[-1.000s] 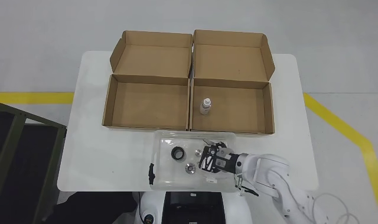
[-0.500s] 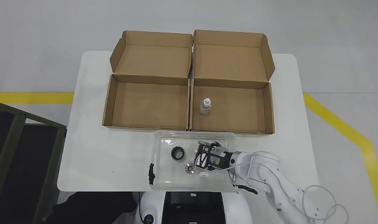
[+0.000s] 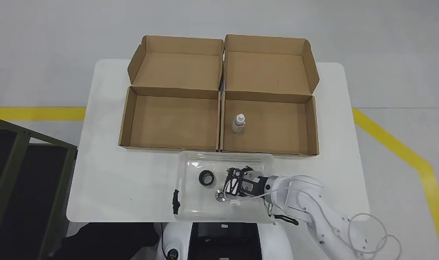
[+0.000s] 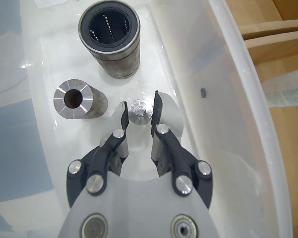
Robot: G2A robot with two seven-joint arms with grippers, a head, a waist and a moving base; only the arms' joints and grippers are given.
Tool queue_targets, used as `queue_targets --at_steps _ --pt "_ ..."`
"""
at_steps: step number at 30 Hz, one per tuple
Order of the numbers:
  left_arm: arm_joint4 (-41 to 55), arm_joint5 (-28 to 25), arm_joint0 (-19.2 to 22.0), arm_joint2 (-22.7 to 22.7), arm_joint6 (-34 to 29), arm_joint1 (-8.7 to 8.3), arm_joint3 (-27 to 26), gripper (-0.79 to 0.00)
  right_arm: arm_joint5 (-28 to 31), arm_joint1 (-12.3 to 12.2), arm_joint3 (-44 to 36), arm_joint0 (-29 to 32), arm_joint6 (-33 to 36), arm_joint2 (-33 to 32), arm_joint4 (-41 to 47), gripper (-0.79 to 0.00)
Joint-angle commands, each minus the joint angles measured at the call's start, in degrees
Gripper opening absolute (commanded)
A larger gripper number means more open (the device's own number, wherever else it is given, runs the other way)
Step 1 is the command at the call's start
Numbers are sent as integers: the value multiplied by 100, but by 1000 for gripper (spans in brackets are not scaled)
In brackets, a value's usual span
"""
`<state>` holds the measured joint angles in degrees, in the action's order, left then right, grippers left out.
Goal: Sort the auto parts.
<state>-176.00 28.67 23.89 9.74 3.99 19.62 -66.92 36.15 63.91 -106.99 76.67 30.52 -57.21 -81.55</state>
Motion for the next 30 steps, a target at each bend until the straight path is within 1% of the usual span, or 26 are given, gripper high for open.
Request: queue_targets --at_steps 1,10,19,22,25,30 --pt "0 0 0 0 0 0 0 0 5 -5 -38 12 2 -11 4 -785" --pt "0 0 0 0 0 0 0 0 136 -69 -512 196 -68 -218 108 -785" --pt "0 0 0 0 0 0 0 0 105 -163 -1371 575 -446 -638 91 -785" --pt "0 0 0 0 0 0 0 0 75 -189 -1643 698 -676 -797 129 -785" --pt "0 0 0 0 0 0 0 0 15 -201 -1839 771 -1049 -944 238 -785" --pt "0 0 0 0 0 0 0 0 -90 -192 -1899 739 -1773 -1089 558 -785"
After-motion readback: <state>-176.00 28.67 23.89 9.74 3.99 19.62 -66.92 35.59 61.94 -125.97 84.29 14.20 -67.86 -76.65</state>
